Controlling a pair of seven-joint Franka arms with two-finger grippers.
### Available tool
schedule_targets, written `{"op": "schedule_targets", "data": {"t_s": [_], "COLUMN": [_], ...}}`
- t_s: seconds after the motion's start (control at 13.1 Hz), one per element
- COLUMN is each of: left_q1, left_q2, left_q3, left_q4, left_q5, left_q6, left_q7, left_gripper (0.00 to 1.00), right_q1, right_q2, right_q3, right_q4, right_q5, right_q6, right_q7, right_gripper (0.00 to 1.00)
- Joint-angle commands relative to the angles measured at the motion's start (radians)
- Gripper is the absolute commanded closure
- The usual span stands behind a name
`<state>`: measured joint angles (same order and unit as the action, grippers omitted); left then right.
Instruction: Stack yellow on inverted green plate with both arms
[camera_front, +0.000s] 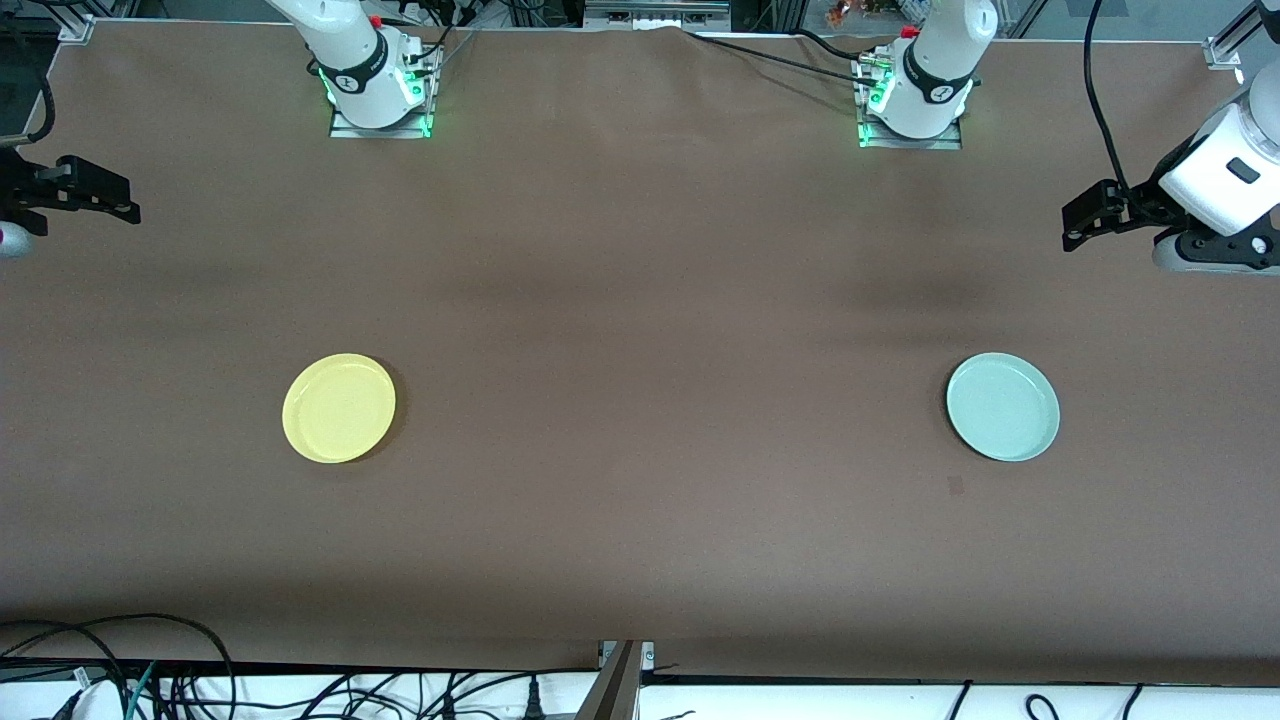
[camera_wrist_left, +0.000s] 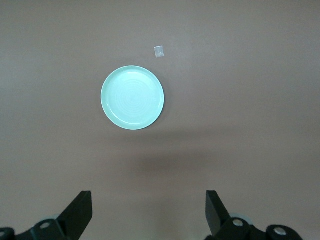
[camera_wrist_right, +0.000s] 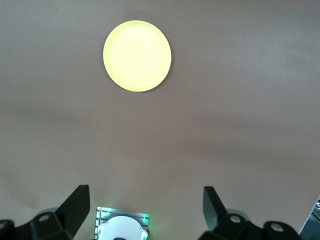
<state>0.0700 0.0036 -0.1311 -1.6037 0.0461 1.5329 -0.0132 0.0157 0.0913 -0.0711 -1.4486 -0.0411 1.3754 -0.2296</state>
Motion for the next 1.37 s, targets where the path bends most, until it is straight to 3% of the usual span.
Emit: {"op": "schedule_targets", "data": {"t_s": [0.0, 1.29], "left_q1": [0.011, 0.007], "left_q2": [0.027, 0.015], "left_q3": [0.005, -0.024], "left_q4": [0.037, 0.088], "left_q5": [0.008, 0.006], "left_q6": [-0.017, -0.123], "left_q7": [-0.008, -0.074], "left_gripper": [0.00, 0.00], "right_q1": [0.001, -0.002], "right_q2": [0.008, 0.008], "right_q3": [-0.001, -0.002], "right_q4": [0.022, 0.020], "right_q5": [-0.002, -0.003], "right_q6": [-0.006, -0.006], "right_q7": [0.004, 0.004], "right_gripper": [0.00, 0.00]}}
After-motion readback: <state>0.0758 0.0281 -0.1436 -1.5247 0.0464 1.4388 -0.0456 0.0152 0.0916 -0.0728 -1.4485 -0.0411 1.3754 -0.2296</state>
